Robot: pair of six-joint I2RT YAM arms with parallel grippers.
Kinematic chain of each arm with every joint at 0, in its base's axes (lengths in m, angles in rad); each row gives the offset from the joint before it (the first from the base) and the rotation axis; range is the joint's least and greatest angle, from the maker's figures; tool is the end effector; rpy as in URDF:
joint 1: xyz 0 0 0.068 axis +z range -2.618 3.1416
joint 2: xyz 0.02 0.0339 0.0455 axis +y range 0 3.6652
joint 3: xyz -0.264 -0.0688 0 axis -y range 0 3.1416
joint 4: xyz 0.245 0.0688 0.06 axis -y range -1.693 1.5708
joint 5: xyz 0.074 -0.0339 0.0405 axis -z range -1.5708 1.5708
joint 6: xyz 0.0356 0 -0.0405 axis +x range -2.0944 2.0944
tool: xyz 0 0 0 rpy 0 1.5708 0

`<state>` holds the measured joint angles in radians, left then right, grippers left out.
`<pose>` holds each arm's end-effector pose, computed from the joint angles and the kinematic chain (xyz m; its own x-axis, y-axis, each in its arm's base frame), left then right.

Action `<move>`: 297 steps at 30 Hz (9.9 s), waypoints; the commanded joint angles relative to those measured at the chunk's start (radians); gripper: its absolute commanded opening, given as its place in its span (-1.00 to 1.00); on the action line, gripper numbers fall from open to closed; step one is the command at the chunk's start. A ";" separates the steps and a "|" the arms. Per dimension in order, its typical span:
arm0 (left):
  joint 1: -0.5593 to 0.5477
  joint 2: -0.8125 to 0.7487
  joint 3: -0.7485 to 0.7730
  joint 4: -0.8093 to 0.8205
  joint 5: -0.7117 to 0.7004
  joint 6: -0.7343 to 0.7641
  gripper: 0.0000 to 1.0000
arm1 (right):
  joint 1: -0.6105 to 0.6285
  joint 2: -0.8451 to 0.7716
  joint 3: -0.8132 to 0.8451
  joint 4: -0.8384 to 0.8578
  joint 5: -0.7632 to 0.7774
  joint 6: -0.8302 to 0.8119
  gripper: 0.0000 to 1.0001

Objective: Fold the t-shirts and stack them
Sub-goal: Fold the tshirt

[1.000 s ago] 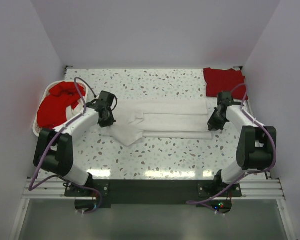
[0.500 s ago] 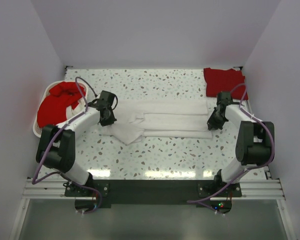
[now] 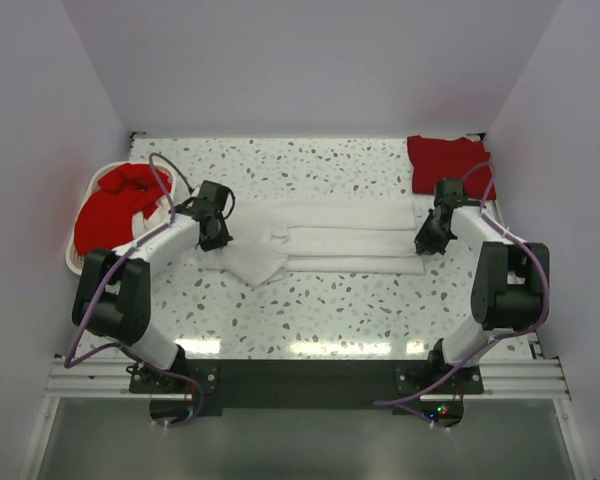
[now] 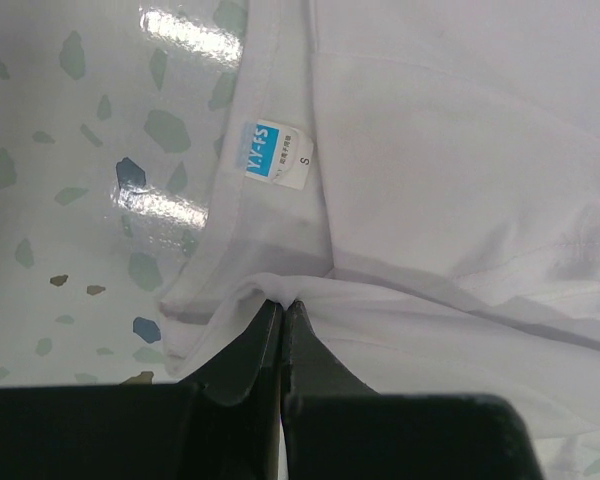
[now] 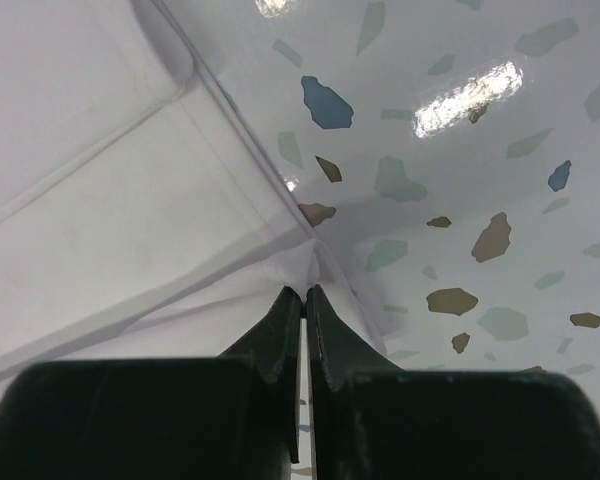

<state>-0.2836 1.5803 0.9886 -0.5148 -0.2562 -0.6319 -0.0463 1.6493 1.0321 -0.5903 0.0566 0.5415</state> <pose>0.2981 -0.0775 0.1937 -0.7882 -0.3654 -0.4952 -0.3765 0.9228 -0.0817 0.3137 -0.0166 0.1814 -0.7660 0.5506 -0.3318 0.5381 0.8316 0.1378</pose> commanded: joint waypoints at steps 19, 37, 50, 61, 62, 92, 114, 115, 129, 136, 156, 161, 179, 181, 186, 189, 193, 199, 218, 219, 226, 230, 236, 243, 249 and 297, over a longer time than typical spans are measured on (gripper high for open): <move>0.017 -0.124 0.012 -0.016 -0.063 0.029 0.09 | -0.006 -0.114 0.052 0.000 0.023 -0.080 0.07; -0.281 -0.410 -0.321 0.039 0.038 -0.226 0.37 | 0.241 -0.528 -0.239 0.038 -0.159 -0.124 0.85; -0.289 -0.273 -0.372 0.286 0.023 -0.290 0.28 | 0.246 -0.542 -0.264 0.038 -0.221 -0.159 0.86; -0.293 -0.213 -0.352 0.251 0.035 -0.347 -0.45 | 0.246 -0.533 -0.277 0.050 -0.227 -0.150 0.86; -0.293 -0.215 -0.329 0.231 0.031 -0.345 -0.55 | 0.246 -0.531 -0.274 0.047 -0.225 -0.152 0.86; -0.094 0.260 0.340 0.142 0.008 -0.072 -0.60 | 0.333 -0.479 -0.230 0.162 -0.319 -0.149 0.86; -0.086 -0.416 -0.111 0.121 -0.158 0.167 0.83 | 0.425 -0.120 -0.061 0.257 -0.187 -0.181 -0.17; -0.086 -0.436 -0.148 0.131 -0.156 0.172 0.83 | 0.425 -0.103 -0.052 0.259 -0.181 -0.184 -0.17; -0.086 -0.476 -0.258 0.223 -0.149 0.190 0.86 | 0.421 0.125 0.141 0.213 -0.081 -0.242 -0.31; -0.086 -0.454 -0.255 0.239 -0.149 0.193 0.86 | 0.425 0.086 0.171 0.195 -0.136 -0.238 -0.25; -0.086 -0.422 -0.246 0.240 -0.132 0.192 0.87 | 0.404 0.122 0.074 0.265 -0.184 -0.183 -0.31; -0.086 -0.405 -0.240 0.240 -0.130 0.196 0.87 | 0.358 0.167 0.132 0.264 -0.190 -0.202 -0.29; -0.086 -0.162 -0.070 0.228 0.100 0.153 0.79 | 0.312 0.155 0.183 0.234 -0.273 -0.233 0.04; -0.088 -0.106 -0.042 0.220 0.106 0.114 0.73 | 0.330 0.139 0.178 0.230 -0.273 -0.235 0.06; -0.086 0.012 0.054 0.173 0.071 -0.020 0.60 | 0.387 0.089 0.155 0.224 -0.284 -0.245 0.15; -0.086 0.050 0.097 0.157 0.038 -0.064 0.50 | 0.407 0.055 0.135 0.224 -0.294 -0.250 0.18; -0.086 0.127 0.139 0.159 0.051 -0.126 0.42 | 0.411 0.023 0.111 0.231 -0.311 -0.249 0.21; -0.086 0.211 0.197 0.153 0.058 -0.166 0.20 | 0.425 -0.002 0.075 0.256 -0.322 -0.245 0.22; -0.086 0.302 0.291 0.107 0.084 -0.186 -0.41 | 0.456 0.059 0.095 0.300 -0.324 -0.247 0.22; -0.086 0.303 0.297 0.104 0.086 -0.187 -0.45 | 0.457 0.063 0.097 0.303 -0.324 -0.245 0.22; -0.075 0.329 0.370 0.073 0.064 -0.167 -0.79 | 0.471 0.124 0.124 0.383 -0.376 -0.233 0.21; -0.060 0.342 0.392 0.059 0.063 -0.167 -0.86 | 0.487 0.159 0.154 0.418 -0.412 -0.224 0.15; -0.036 0.327 0.398 0.062 0.077 -0.167 -0.85 | 0.510 0.227 0.201 0.498 -0.478 -0.163 0.07; -0.031 0.311 0.374 0.075 0.097 -0.176 -0.84 | 0.522 0.323 0.252 0.627 -0.521 -0.002 0.04; -0.029 0.305 0.352 0.090 0.104 -0.183 -0.84 | 0.537 0.398 0.293 0.690 -0.560 0.147 0.01; 0.003 0.262 0.277 0.136 0.069 -0.181 -0.85 | 0.566 0.544 0.454 0.647 -0.495 -0.017 -0.43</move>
<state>-0.2943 1.8446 1.2694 -0.4252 -0.1650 -0.8017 0.5163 2.1738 1.4384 0.0769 -0.4805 0.5983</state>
